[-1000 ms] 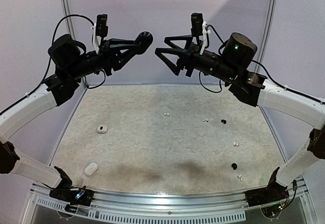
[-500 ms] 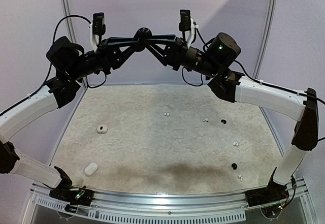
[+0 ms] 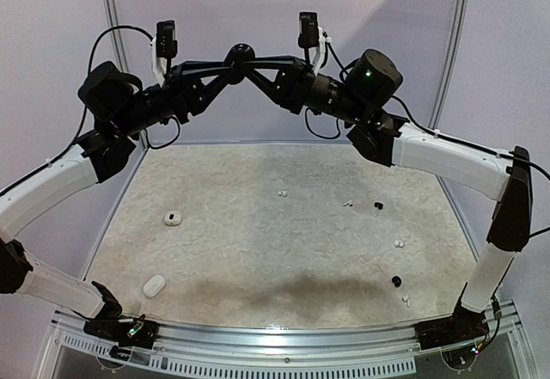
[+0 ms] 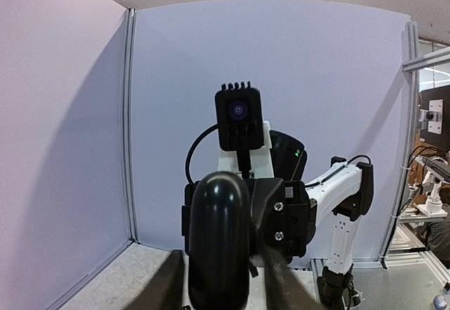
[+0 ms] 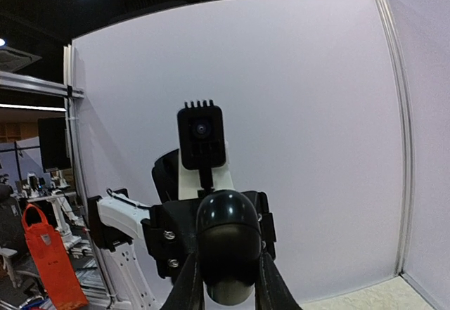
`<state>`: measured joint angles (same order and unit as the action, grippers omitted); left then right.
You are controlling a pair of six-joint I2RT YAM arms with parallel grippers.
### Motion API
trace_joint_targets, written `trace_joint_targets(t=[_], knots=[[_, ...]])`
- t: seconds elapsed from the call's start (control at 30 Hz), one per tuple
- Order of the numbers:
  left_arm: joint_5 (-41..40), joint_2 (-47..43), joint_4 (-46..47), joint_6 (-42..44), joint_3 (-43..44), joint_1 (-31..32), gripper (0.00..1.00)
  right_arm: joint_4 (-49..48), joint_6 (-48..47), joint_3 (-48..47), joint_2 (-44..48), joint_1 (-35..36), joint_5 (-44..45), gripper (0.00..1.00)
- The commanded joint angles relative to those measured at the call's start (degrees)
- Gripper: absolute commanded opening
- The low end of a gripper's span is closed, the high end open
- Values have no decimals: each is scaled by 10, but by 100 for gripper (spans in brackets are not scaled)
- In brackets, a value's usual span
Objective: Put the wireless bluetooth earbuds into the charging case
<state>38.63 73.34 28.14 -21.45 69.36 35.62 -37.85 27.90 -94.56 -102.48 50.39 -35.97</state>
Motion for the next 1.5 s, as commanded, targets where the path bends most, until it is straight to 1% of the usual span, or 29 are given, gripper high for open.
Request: trace_joint_targets(t=[0.0,0.03,0.07,0.1,0.17,0.23,0.3,0.37,0.4,0.47,0.53,0.67,0.73,0.8,0.9,0.97,1.1,1.23,1.3,1.4,1.47], knots=[[5,-6,-55,62,-15,6,64,129,-76,8,25,2,10,0],[11,-11,-67,87,-19,5,75,156,-94,12,32,2,19,0],[16,-14,-78,105,-21,3,83,184,-125,16,46,3,29,0],[20,-17,-92,121,-21,-1,88,218,-145,17,58,3,40,0],[35,-24,-130,157,-15,-12,93,297,-209,16,79,3,67,0],[63,-29,-198,220,0,-28,94,384,-259,7,95,3,100,0],[99,-30,-319,330,26,-40,89,474,-323,-9,106,5,138,0],[99,-28,-441,442,51,-41,81,561,-378,-32,108,18,187,0],[89,-26,-479,481,60,-41,77,600,-429,-46,104,29,211,0],[66,-20,-530,537,74,-40,69,663,-496,-71,91,49,245,0],[52,-15,-560,584,87,-36,66,695,-549,-87,75,64,274,0],[16,-6,-603,662,105,-16,66,691,-606,-94,59,86,305,0],[-1,-1,-613,677,109,-6,66,683,-622,-98,53,94,310,0],[-6,1,-614,677,112,1,64,673,-635,-98,46,99,311,0],[-3,3,-618,666,115,10,54,660,-639,-99,40,102,310,0],[2,6,-626,655,117,12,50,650,-638,-99,38,101,308,0],[8,9,-632,640,118,16,47,632,-633,-97,37,102,291,0],[7,12,-630,640,120,18,47,619,-630,-97,37,102,276,0],[6,11,-625,639,120,19,45,619,-631,-97,36,102,269,0],[3,11,-620,639,119,20,36,621,-632,-96,34,102,264,0],[4,12,-620,637,119,20,32,620,-631,-96,35,102,260,0]])
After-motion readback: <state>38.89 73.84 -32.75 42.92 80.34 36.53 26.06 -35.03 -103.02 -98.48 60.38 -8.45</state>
